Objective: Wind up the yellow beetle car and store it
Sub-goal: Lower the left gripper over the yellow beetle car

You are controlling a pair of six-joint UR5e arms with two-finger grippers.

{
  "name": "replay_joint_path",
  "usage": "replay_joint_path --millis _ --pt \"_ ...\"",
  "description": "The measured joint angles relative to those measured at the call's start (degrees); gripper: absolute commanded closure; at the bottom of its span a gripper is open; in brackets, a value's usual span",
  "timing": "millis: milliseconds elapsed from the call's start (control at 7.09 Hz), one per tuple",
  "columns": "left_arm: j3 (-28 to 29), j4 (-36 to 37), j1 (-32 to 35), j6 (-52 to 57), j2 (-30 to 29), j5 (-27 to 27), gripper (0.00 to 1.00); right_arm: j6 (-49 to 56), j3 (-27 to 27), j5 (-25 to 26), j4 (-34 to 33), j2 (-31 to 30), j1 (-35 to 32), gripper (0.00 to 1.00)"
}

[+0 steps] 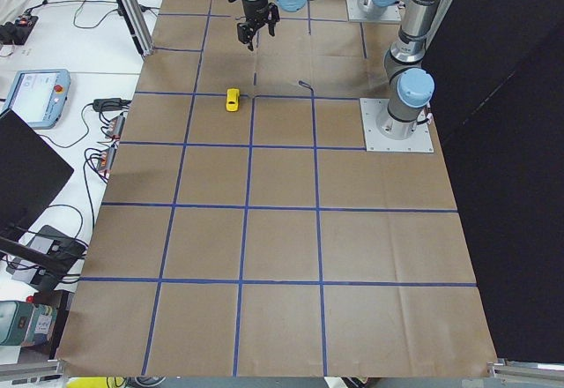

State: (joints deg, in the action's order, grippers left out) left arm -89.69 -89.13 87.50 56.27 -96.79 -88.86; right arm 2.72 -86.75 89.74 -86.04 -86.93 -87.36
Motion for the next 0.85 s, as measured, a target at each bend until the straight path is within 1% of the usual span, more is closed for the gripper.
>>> replay_joint_path --millis 423,564,847 --pt "-0.64 1.66 -0.24 23.94 -1.69 0.3 0.01 0.0 -0.06 0.0 -0.02 0.03 0.0 0.0" --pt "-1.18 4.74 -0.27 29.13 -2.91 0.05 0.01 0.0 -0.07 0.0 -0.01 0.04 0.0 0.0" --pt "-1.75 11.62 -0.3 33.84 -6.7 -0.21 0.02 0.0 -0.07 0.0 -0.02 0.02 0.0 0.0"
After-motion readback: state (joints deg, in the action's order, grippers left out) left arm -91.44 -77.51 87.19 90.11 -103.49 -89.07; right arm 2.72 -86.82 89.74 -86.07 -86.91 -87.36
